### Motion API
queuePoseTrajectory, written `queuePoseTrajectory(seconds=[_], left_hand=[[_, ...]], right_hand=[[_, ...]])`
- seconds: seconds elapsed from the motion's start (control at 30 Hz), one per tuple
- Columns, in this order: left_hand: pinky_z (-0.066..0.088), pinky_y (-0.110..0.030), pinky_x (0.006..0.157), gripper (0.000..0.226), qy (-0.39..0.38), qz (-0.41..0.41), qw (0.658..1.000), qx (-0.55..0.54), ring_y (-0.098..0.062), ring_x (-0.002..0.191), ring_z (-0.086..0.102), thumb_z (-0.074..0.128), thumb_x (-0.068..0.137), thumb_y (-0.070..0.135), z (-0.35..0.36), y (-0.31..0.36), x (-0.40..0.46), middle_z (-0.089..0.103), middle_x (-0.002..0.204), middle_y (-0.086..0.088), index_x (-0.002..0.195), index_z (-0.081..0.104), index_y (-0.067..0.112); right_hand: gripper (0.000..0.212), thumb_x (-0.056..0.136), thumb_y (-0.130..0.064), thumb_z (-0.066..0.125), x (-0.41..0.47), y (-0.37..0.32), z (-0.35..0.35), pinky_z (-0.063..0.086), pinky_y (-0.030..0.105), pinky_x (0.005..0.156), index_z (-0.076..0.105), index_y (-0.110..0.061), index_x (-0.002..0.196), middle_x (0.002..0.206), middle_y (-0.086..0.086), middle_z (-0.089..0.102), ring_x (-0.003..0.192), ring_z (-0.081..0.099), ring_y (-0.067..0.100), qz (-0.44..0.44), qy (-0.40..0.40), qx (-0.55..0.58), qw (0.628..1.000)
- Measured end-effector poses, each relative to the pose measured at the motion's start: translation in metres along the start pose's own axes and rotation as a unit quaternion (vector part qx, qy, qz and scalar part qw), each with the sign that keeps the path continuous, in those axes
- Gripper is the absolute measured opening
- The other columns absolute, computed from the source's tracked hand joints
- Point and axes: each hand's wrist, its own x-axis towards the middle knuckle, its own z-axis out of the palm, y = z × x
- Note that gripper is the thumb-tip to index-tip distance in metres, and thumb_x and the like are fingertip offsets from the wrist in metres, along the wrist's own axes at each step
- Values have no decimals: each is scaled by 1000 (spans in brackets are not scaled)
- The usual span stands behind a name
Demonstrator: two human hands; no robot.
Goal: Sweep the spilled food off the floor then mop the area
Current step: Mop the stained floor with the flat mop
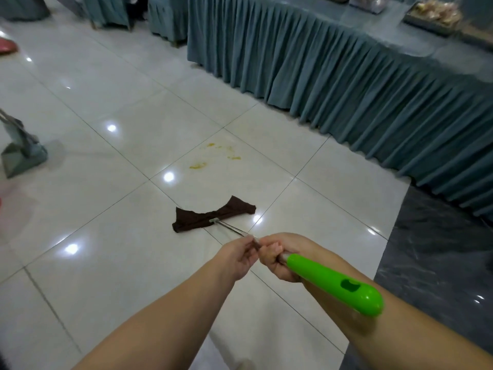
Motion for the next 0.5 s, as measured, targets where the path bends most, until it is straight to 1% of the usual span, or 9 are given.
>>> queuePoseTrajectory(seconds=[0.03,0.13,0.17,0.3,0.37,0.43,0.5], left_hand=[[55,-19,45,22,-1,1,1000,-2,-20,67,56,46,94,-2,0,9,4,59,69,-14,73,54,-3],[53,-18,42,27,9,7,1000,5,-19,63,55,45,91,-5,1,45,19,61,47,-10,66,55,-1],[52,-18,41,28,12,7,1000,5,-19,62,54,44,91,-6,0,60,25,59,43,-8,65,54,-1],[52,-18,41,27,21,2,1000,-9,-18,61,54,47,91,-5,-3,128,53,59,47,-10,65,54,-1],[51,-19,38,26,17,2,1000,-21,-19,62,55,47,94,-2,-4,165,66,60,43,-9,68,53,-2],[50,-19,37,25,16,4,1000,-20,-17,58,56,47,94,-2,-2,202,80,59,42,-8,69,53,-3],[50,-18,37,24,16,1,1000,-1,-16,54,57,47,92,-4,-1,234,92,59,50,-10,69,53,-2]], right_hand=[[16,97,-2,44,4,-5,7,29,11,23,47,-4,82,56,0,31,22,33,6,1,-2,1,1000],[17,97,-3,44,20,-24,36,30,10,23,48,-4,81,60,-2,29,22,32,6,10,-10,8,1000],[18,98,-3,43,27,-32,49,29,10,24,48,-4,80,60,-1,30,22,32,6,11,-14,10,1000],[22,99,-3,39,54,-65,108,29,8,25,48,0,79,52,3,34,21,32,5,5,-21,11,1000],[24,99,-3,38,66,-85,139,30,9,25,49,1,78,46,6,38,21,33,6,1,-25,25,999],[26,99,-4,36,79,-103,168,31,10,25,49,3,78,42,8,41,21,34,6,-1,-33,43,999],[25,99,-4,36,93,-119,194,31,10,25,49,3,79,42,9,42,22,34,6,-6,-34,64,997]])
